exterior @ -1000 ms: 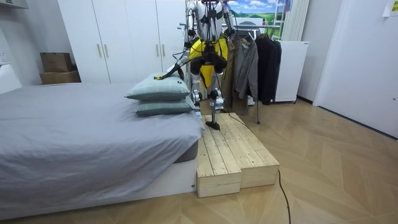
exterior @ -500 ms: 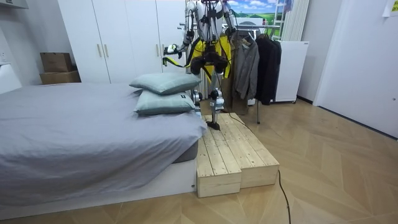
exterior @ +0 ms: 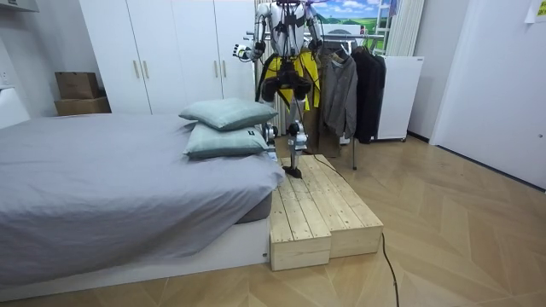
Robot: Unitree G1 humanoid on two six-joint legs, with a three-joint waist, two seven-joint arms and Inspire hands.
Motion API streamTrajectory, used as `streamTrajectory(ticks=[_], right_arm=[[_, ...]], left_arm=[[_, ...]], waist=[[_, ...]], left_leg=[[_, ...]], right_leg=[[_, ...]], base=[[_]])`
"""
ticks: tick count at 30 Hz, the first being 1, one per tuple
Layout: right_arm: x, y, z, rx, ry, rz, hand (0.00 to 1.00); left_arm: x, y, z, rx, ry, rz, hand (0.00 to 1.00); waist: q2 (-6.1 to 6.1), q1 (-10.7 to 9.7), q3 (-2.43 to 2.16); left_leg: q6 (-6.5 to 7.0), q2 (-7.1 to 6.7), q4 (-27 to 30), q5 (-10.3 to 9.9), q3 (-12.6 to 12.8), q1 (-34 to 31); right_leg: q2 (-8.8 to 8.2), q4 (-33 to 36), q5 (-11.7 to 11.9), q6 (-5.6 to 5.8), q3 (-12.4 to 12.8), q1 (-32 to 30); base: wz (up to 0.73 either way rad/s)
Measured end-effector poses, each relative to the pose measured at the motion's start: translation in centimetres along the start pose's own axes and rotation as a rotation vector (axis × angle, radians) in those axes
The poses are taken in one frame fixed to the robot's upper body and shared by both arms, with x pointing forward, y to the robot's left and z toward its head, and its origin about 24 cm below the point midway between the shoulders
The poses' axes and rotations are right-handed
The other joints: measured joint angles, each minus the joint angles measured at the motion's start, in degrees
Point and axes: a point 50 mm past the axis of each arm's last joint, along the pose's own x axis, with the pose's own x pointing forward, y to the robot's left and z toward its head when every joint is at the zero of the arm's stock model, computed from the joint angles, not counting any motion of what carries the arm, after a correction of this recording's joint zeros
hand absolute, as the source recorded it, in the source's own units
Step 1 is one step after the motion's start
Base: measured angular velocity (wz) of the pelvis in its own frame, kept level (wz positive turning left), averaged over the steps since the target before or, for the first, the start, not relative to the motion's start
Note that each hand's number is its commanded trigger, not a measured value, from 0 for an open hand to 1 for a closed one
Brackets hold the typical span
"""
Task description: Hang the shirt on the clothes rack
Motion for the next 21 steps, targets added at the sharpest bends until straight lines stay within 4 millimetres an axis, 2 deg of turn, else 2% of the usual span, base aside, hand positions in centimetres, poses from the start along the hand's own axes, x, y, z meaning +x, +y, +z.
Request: streamTrajectory(ticks=[12, 21], right_arm=[[-0.1, 0.0, 0.0, 0.019, -0.007, 0.001, 1.0], [-0.1, 0.1, 0.0, 0.032, -0.009, 0.001, 1.0]], left_arm=[[0.1, -0.4, 1.5, -0.039, -0.06, -0.056, 0.0], [0.1, -0.5, 1.5, -0.062, -0.055, -0.067, 0.0]], waist=[[-0.11, -0.58, 0.06], [-0.19, -0.45, 0.11]], left_leg=[[0.0, -0.01, -0.04, 0.0, 1.01, 0.86], [0.0, 0.0, -0.11, 0.0, 1.16, 0.93]], right_leg=[[0.04, -0.04, -0.43, -0.15, 0.81, 0.65], [0.09, -0.08, -0.46, -0.12, 1.27, 0.67]], base=[[-0.03], [-0.02]])
